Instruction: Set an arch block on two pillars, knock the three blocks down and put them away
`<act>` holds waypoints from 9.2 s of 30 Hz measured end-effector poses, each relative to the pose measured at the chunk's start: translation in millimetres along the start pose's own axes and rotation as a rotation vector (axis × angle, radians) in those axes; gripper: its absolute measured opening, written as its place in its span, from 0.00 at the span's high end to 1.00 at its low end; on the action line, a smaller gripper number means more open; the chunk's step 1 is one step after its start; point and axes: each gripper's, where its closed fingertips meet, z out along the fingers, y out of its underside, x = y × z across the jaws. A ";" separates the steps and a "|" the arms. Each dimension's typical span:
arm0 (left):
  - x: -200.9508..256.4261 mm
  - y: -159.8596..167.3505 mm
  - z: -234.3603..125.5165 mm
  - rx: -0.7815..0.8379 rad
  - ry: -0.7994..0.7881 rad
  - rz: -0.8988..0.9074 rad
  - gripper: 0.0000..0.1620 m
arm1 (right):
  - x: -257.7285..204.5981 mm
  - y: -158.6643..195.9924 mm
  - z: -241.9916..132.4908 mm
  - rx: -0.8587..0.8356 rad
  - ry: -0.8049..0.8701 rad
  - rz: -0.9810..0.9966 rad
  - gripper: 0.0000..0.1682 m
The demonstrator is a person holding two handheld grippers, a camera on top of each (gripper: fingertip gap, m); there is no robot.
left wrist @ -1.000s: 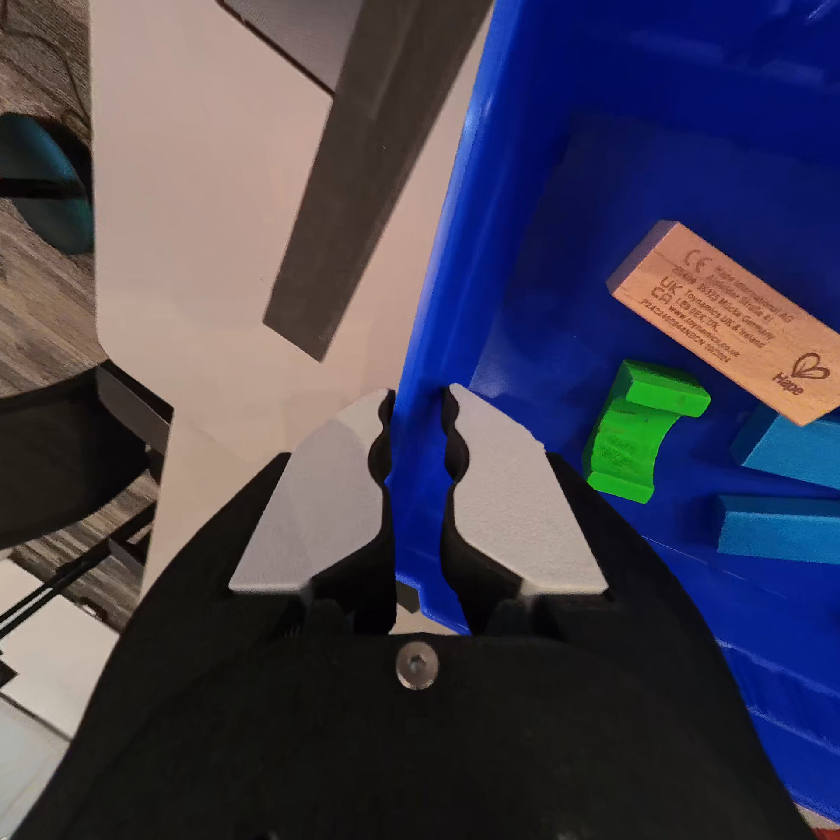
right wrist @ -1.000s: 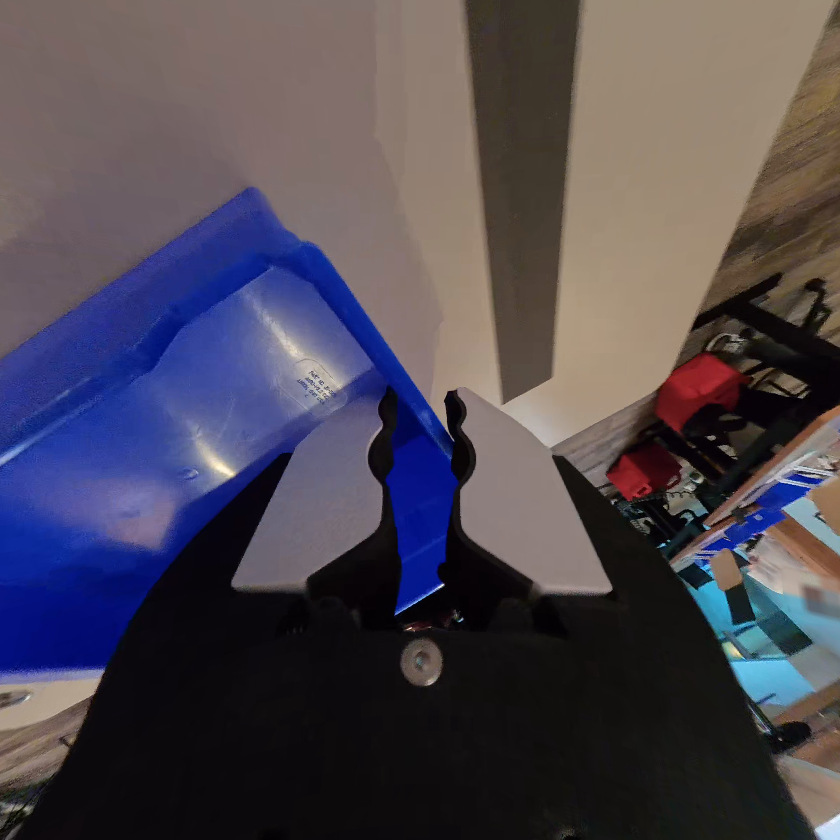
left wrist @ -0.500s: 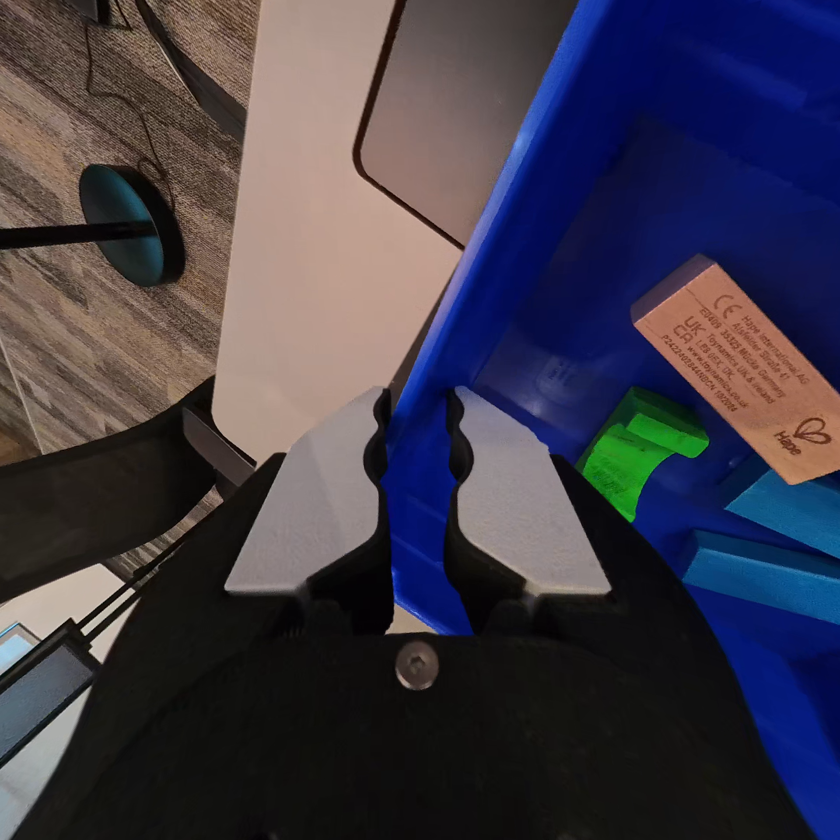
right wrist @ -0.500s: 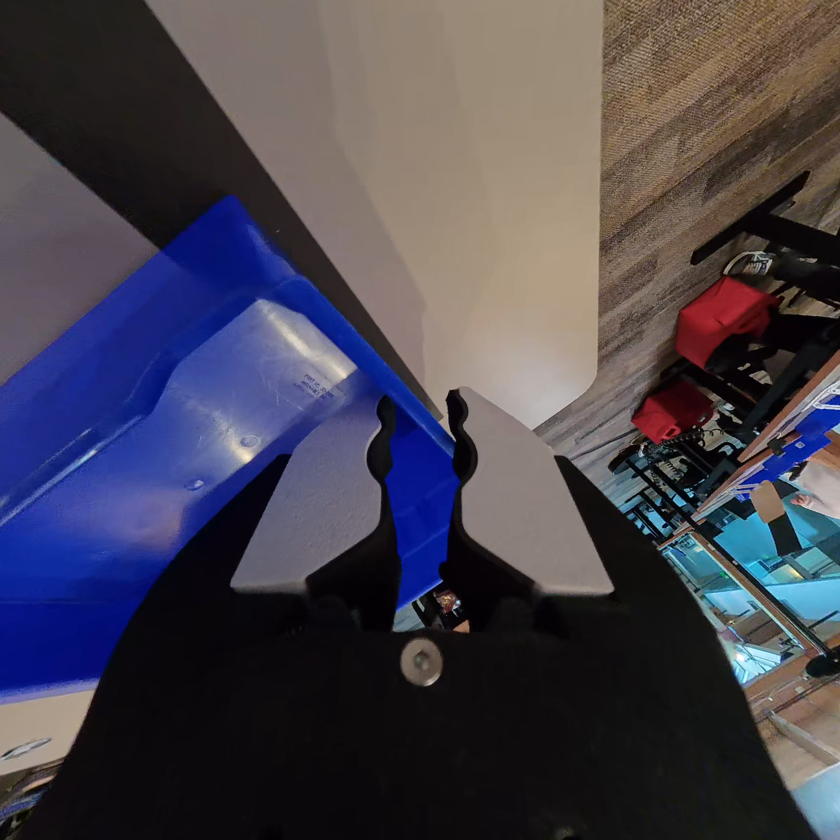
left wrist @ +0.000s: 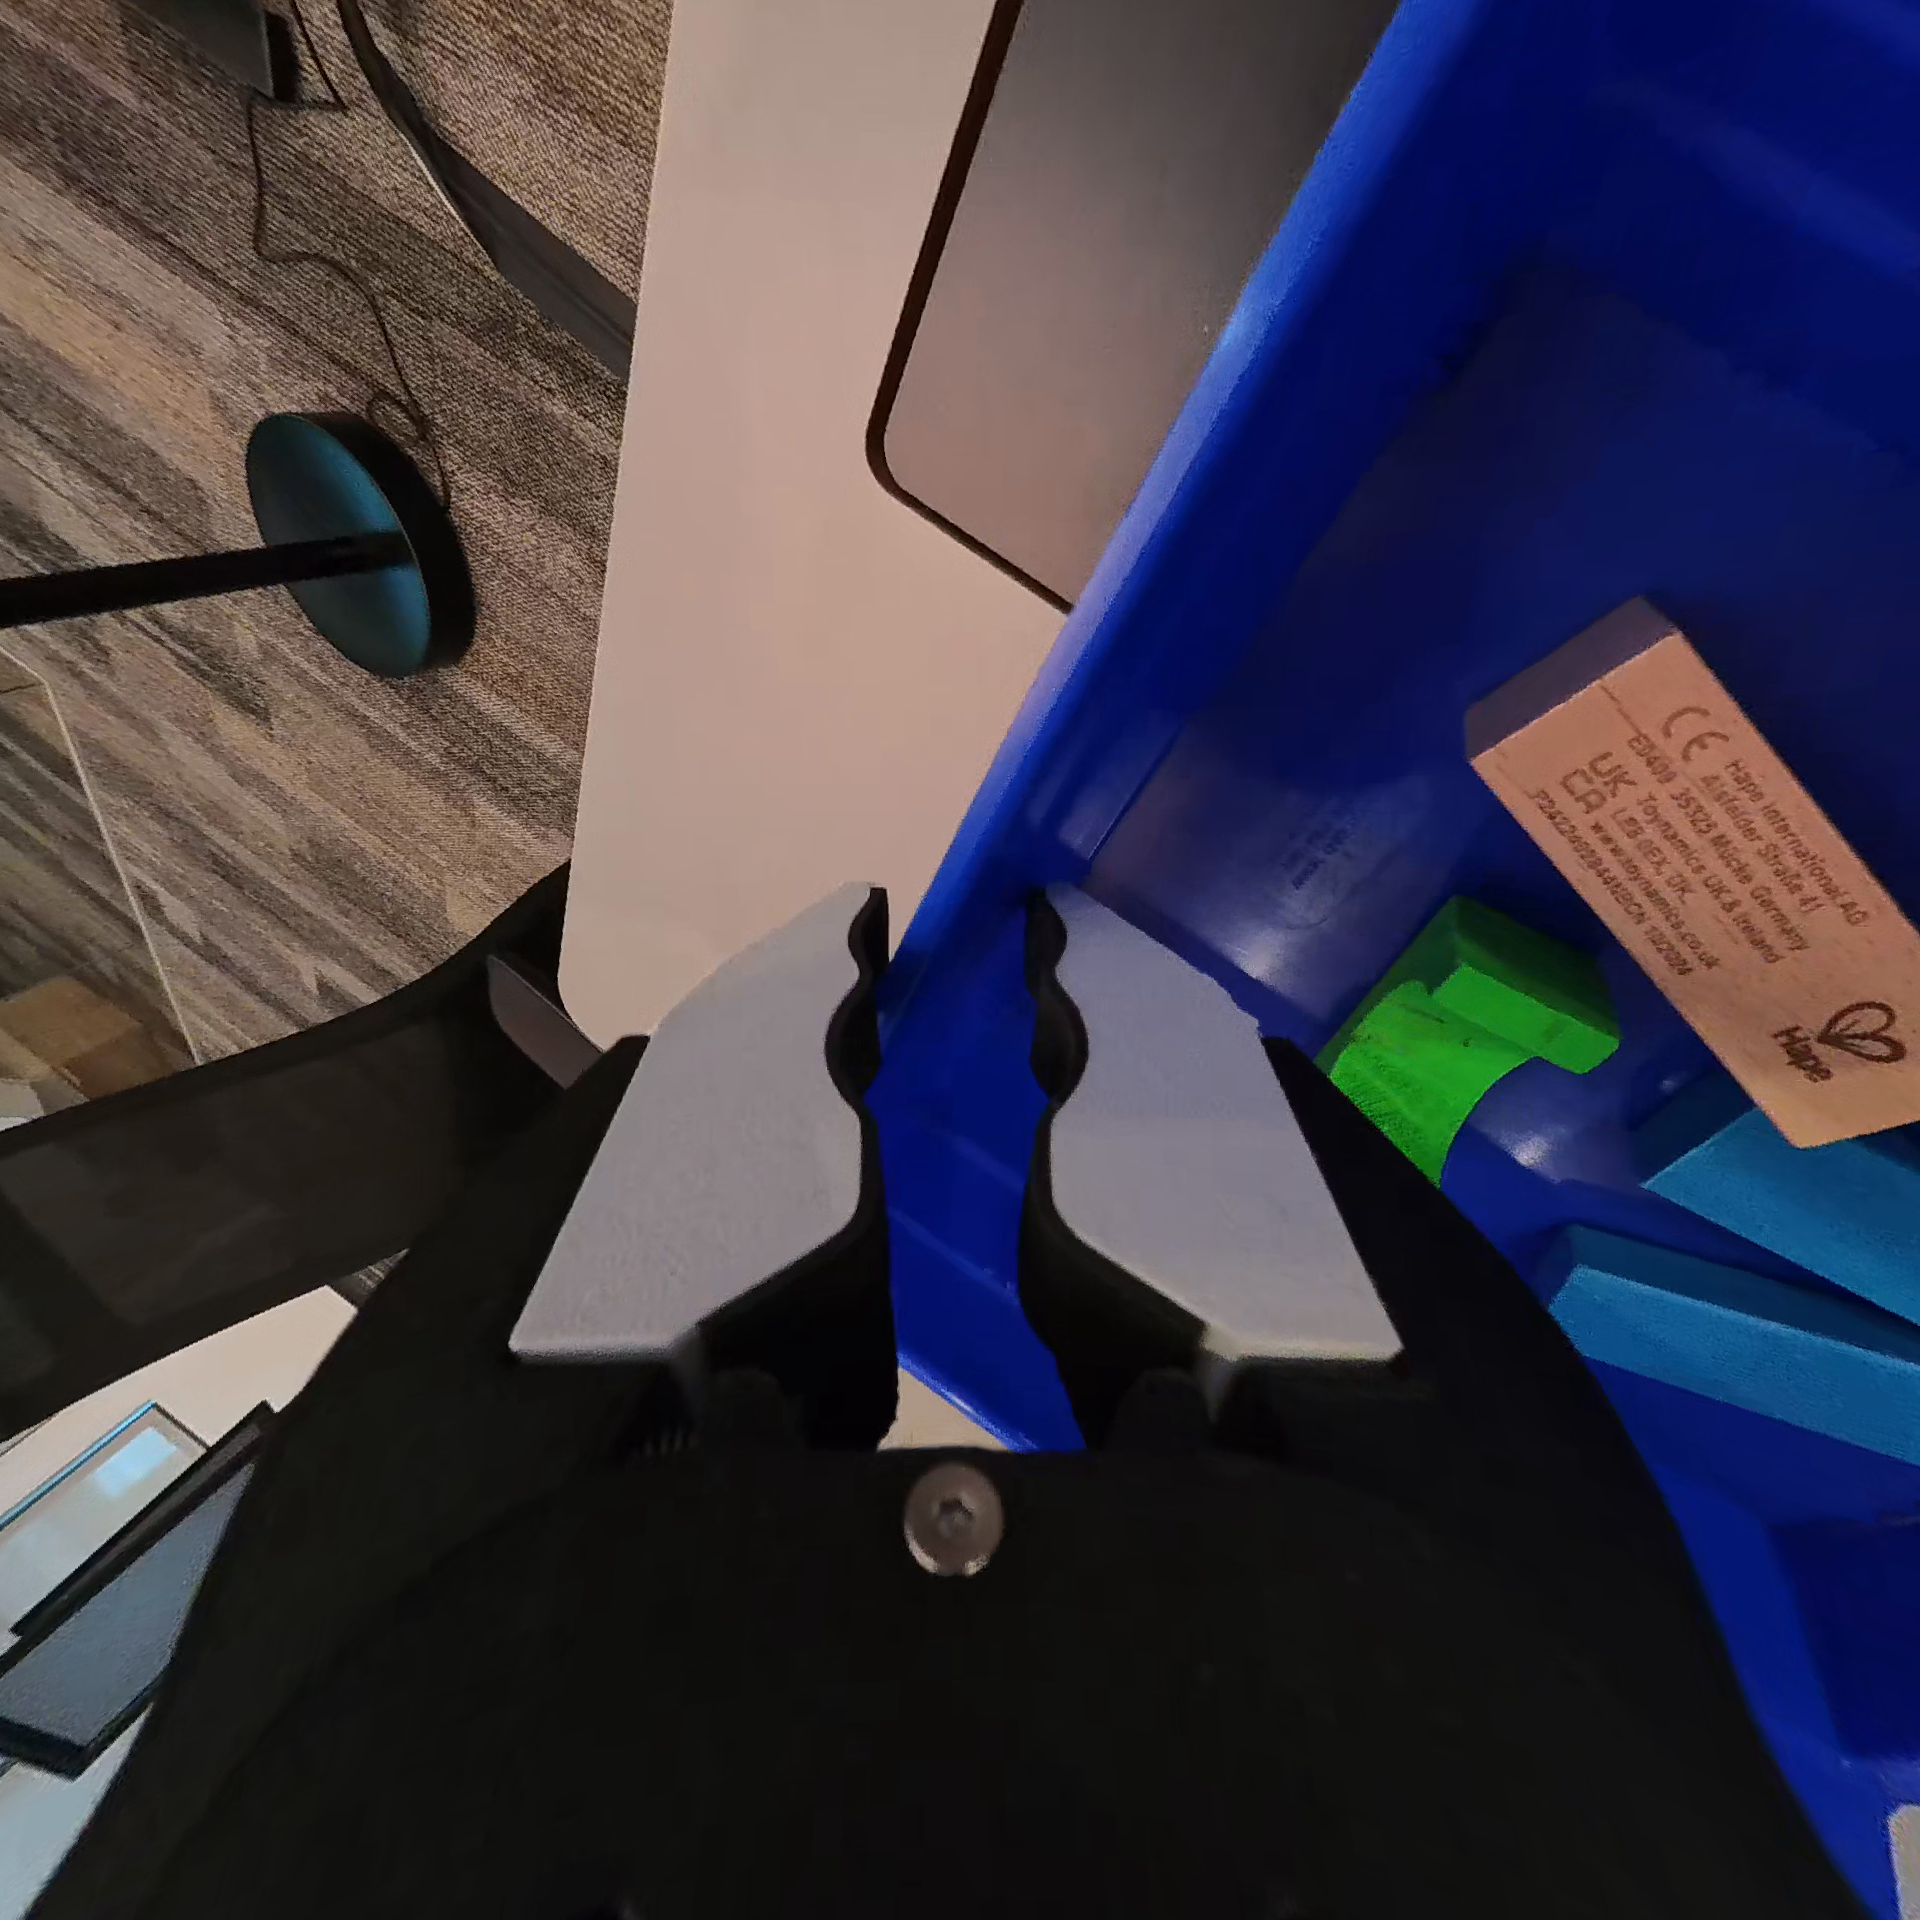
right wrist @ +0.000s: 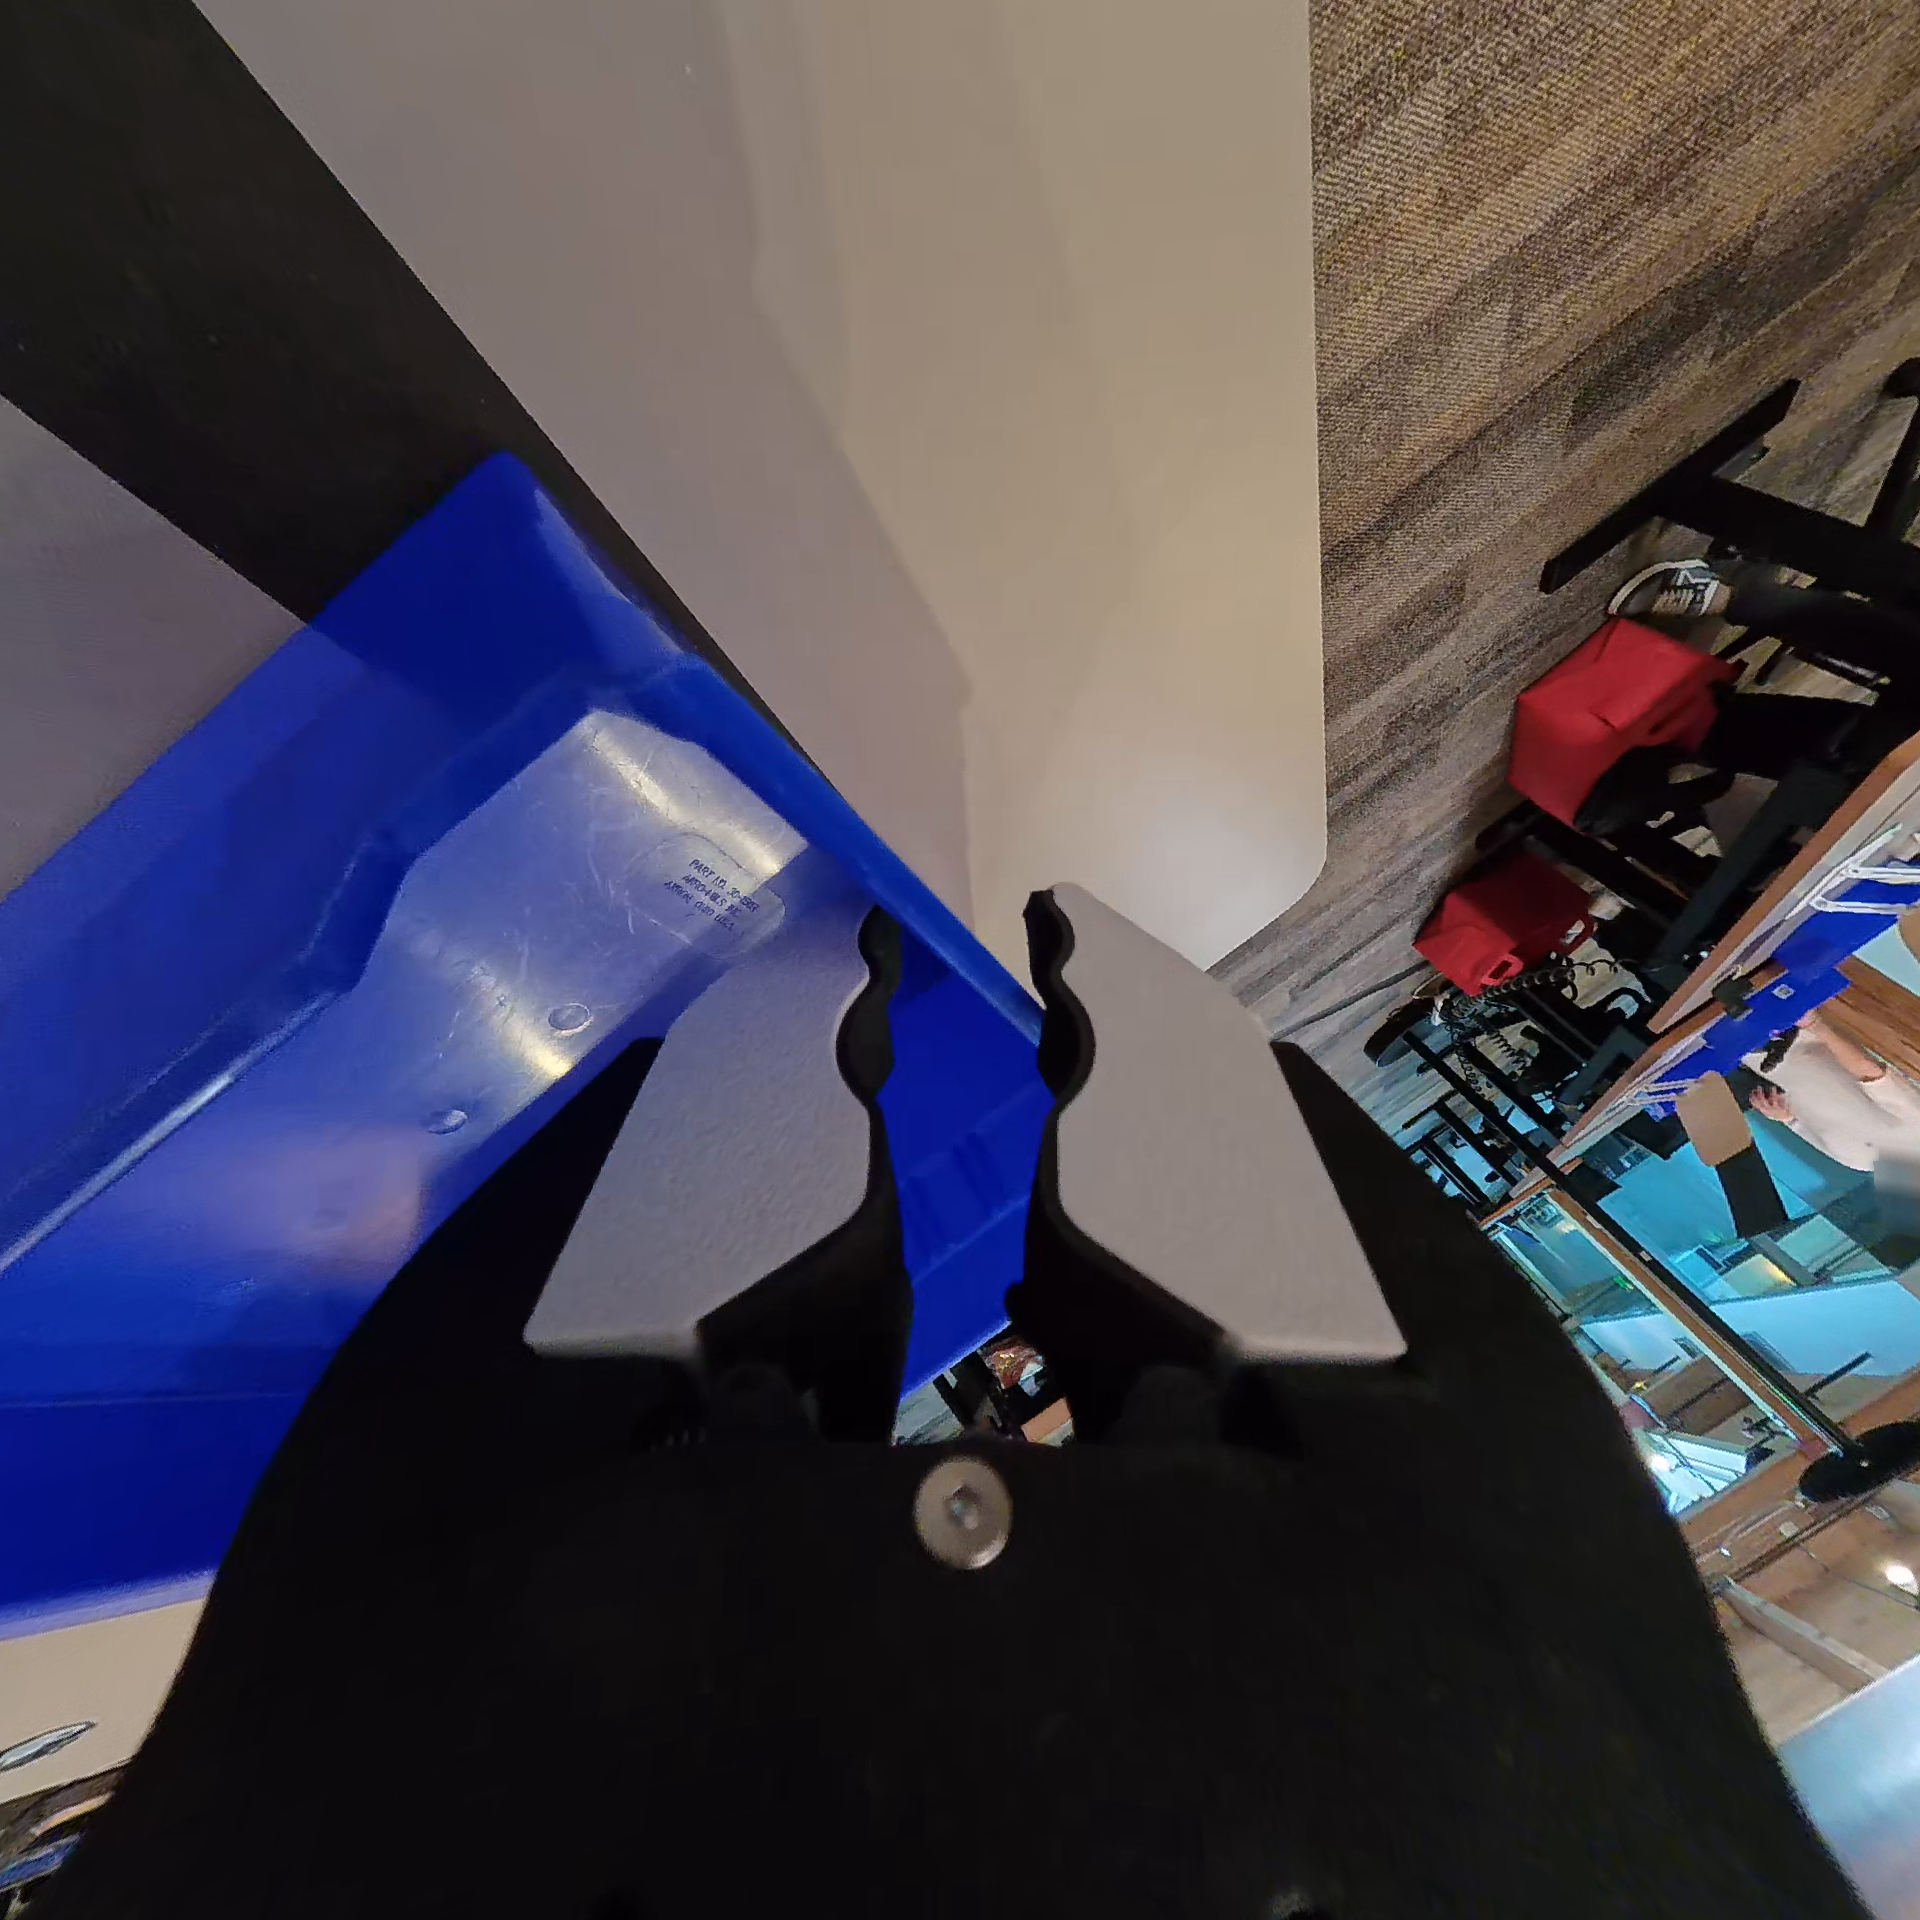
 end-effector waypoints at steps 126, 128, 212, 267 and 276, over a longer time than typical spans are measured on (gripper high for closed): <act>438.3 -109.9 -256.2 1.029 1.228 -0.564 0.48 | -450.8 -113.1 -317.6 1.457 -0.093 -0.204 0.80; 426.9 -106.5 -238.8 1.023 1.085 -0.559 0.52 | -437.5 -114.0 -298.2 1.418 -0.240 -0.140 0.80; 463.3 -111.9 -288.0 1.094 1.422 -0.509 0.46 | -461.1 -80.3 -352.0 1.548 0.006 -0.320 0.80; 201.6 6.8 -179.4 0.811 0.120 -0.453 0.58 | -404.0 -67.5 -196.5 1.249 -0.574 0.047 0.62; 88.5 46.6 -38.8 0.142 0.004 -0.139 0.57 | -406.6 -67.8 -195.7 1.244 -0.565 0.029 0.64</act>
